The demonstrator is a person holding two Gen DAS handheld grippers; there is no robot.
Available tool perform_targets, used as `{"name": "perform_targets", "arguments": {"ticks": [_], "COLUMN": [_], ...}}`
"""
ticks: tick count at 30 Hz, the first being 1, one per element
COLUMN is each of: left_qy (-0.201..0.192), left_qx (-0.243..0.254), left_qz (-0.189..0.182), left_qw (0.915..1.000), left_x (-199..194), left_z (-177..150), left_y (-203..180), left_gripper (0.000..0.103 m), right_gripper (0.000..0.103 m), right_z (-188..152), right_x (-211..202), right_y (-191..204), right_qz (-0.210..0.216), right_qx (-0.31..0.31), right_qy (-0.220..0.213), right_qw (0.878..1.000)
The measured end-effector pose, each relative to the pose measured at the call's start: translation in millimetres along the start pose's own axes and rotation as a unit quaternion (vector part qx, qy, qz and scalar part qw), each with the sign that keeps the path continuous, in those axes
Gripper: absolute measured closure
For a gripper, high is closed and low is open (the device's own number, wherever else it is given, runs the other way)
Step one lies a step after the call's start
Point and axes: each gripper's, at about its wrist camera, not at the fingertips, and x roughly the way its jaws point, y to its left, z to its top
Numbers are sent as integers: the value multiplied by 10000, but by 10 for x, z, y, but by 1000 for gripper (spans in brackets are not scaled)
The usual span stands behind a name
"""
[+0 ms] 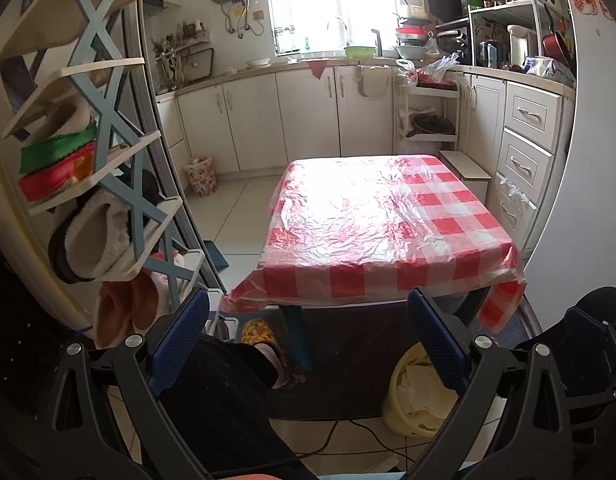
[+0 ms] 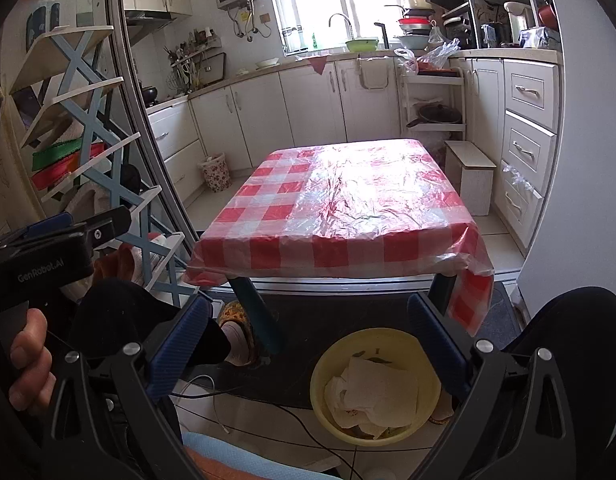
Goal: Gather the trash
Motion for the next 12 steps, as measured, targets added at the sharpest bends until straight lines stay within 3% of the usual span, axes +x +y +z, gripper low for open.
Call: {"name": "perform_targets", "arguments": {"ticks": [4, 12], "left_qy": [19, 330], "left_qx": [89, 126], "left_qz": [111, -53], "left_qw": [9999, 9994], "left_x": [16, 113], "left_z": [20, -13], "left_y": [-15, -48], "left_gripper": [8, 8], "right_gripper": [7, 7], "right_z": [-32, -33], "right_x": [13, 17], "right_y": [34, 35], "right_qz": [11, 7], "right_qx": [-10, 5], "right_qy": [24, 28], "right_qw": [10000, 10000]}}
